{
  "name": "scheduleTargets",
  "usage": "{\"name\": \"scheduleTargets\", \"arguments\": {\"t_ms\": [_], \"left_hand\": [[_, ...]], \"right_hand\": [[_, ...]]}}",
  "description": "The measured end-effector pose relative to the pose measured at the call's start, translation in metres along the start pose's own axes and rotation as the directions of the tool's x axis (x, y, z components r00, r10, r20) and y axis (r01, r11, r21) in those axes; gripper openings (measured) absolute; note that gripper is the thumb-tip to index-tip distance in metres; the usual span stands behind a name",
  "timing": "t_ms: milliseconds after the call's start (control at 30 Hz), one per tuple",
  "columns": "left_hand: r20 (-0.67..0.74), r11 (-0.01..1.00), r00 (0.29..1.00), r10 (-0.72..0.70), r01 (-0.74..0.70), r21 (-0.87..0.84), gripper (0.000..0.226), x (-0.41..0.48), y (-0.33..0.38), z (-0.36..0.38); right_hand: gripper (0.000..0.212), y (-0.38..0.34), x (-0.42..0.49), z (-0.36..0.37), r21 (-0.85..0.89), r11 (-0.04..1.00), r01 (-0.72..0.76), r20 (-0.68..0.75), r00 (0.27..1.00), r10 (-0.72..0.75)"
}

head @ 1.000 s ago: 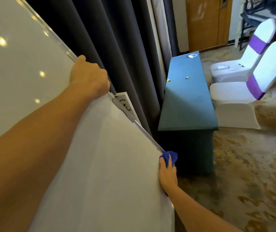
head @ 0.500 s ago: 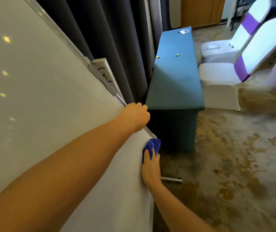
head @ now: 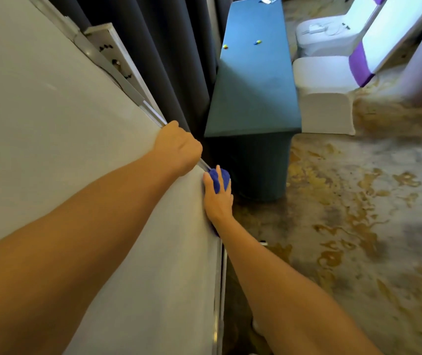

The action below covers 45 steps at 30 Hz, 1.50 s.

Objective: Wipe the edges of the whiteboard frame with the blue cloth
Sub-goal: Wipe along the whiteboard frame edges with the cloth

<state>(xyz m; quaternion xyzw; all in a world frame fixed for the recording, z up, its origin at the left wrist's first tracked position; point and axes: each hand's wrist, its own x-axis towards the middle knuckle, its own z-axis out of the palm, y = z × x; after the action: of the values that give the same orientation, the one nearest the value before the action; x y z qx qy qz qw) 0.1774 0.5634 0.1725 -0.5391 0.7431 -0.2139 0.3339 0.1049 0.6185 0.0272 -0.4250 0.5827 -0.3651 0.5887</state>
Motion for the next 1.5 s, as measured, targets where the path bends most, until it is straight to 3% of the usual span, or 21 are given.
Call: {"name": "scheduleTargets", "arguments": {"t_ms": [67,200,300,367,500,700,767,833,967,1067,1167,1267,1300,1367,1500], "left_hand": [[0.011,1.0,1.0,-0.003,0.003,-0.005,0.018,0.001,0.0,0.0],[-0.024,1.0,1.0,0.003,-0.003,-0.004,0.035,-0.002,-0.001,0.003],[-0.047,1.0,0.999,0.011,-0.011,-0.006,0.042,-0.007,0.002,0.006],[-0.042,1.0,0.999,0.01,-0.011,-0.006,0.039,-0.009,0.004,0.006],[0.01,1.0,1.0,0.003,-0.003,-0.004,0.021,-0.01,0.006,0.005],[0.064,1.0,0.998,-0.009,0.008,0.023,0.008,0.001,0.007,-0.001],[0.075,1.0,0.997,0.002,-0.003,0.01,0.006,0.001,0.007,-0.003],[0.086,1.0,0.996,0.009,-0.008,-0.007,0.009,0.001,0.007,-0.005],[0.018,0.996,0.999,-0.028,0.03,-0.079,0.017,0.001,0.005,-0.01],[0.021,0.991,0.997,-0.076,0.078,-0.105,0.02,0.003,0.006,-0.018],[0.033,0.976,0.977,-0.212,0.213,-0.051,0.017,0.005,-0.005,-0.029],[-0.089,0.894,0.896,-0.434,0.417,-0.164,0.021,-0.009,-0.018,-0.047],[-0.126,0.85,0.848,-0.514,0.484,-0.21,0.021,-0.017,-0.017,-0.053],[-0.163,0.702,0.687,-0.708,0.659,-0.272,0.023,-0.039,-0.002,-0.063],[0.006,0.209,0.223,-0.975,0.924,-0.32,0.039,-0.093,0.077,-0.058]], "right_hand": [[0.071,0.005,0.001,0.0,0.034,0.999,0.017,0.023,1.0,-0.018],[0.095,0.048,-0.068,0.004,0.023,1.0,-0.001,0.096,0.995,-0.001],[0.084,0.093,-0.139,0.005,-0.006,0.988,0.152,0.116,0.982,-0.15],[0.079,0.102,-0.154,0.006,-0.02,0.988,0.153,0.103,0.983,-0.15],[0.067,0.053,-0.095,0.005,-0.023,0.997,0.068,0.108,0.992,-0.065],[0.08,0.022,-0.017,0.0,-0.05,0.998,0.042,0.134,0.99,-0.035],[0.085,0.027,-0.029,-0.004,-0.073,0.991,0.112,0.155,0.983,-0.099],[0.082,0.031,-0.041,-0.01,-0.098,0.958,0.271,0.211,0.946,-0.246],[0.087,0.031,-0.044,-0.023,-0.177,0.792,0.585,0.419,0.773,-0.477],[0.089,0.018,-0.026,-0.027,-0.178,0.638,0.749,0.572,0.606,-0.553],[0.082,-0.005,0.006,-0.027,-0.09,0.391,0.916,0.686,0.342,-0.643],[0.075,-0.034,0.042,-0.027,0.002,0.171,0.985,0.804,0.1,-0.585],[0.073,-0.041,0.052,-0.027,0.033,0.091,0.995,0.829,0.024,-0.559],[0.07,-0.06,0.068,-0.026,0.116,-0.095,0.989,0.851,-0.148,-0.503],[0.08,-0.099,0.074,-0.014,0.283,-0.377,0.882,0.8,-0.434,-0.415]]}}
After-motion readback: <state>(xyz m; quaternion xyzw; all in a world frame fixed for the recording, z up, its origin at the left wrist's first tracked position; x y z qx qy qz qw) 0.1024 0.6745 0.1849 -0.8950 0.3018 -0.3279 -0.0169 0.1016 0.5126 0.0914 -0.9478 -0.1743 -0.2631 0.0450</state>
